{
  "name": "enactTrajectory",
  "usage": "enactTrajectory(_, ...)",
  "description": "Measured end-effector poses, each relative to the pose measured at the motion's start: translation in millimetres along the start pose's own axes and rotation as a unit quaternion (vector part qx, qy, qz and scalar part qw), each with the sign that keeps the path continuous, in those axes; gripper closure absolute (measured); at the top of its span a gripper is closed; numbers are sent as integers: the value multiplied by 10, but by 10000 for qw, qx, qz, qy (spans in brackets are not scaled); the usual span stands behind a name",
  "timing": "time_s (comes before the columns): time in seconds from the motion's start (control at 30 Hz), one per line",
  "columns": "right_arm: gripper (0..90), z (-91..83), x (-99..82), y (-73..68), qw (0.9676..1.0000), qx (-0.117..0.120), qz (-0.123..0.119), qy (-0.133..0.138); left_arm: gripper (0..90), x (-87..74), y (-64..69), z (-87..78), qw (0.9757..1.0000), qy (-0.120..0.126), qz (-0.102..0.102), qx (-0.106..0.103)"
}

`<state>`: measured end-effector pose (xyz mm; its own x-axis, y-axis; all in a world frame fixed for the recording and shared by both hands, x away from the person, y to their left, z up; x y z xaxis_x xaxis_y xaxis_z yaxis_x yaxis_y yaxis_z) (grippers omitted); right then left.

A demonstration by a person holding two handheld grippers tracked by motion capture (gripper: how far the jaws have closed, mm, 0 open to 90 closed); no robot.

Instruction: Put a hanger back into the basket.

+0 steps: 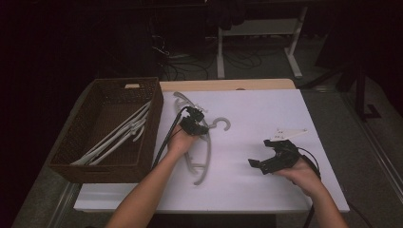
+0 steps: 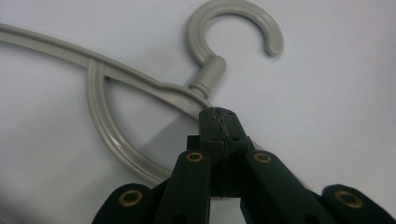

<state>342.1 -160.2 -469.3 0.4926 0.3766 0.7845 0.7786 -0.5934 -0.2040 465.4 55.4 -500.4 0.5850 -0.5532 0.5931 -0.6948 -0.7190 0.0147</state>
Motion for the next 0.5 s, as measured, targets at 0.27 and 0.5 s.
enactTrajectory(0.27, 0, 9, 1, 1, 10000, 13, -10, -13, 900, 78, 354, 73, 9990, 80, 298, -320)
enactTrajectory(0.5, 0, 10, 1, 6, 10000, 12, -19, -9, 900, 134, 582, 128, 9972, 107, 457, -582)
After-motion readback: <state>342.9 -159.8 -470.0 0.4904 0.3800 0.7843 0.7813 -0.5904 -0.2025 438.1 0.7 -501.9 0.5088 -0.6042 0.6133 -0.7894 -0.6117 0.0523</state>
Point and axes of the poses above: each handheld gripper's, and its own axes: z roughly forward along the jaws, x roughly out of its top, y roughly to its right, the point moved 7 cm from there along z, roughly forward along the jaws, and after that the axes turned 6 degrees about x, right-handed, at the moved point
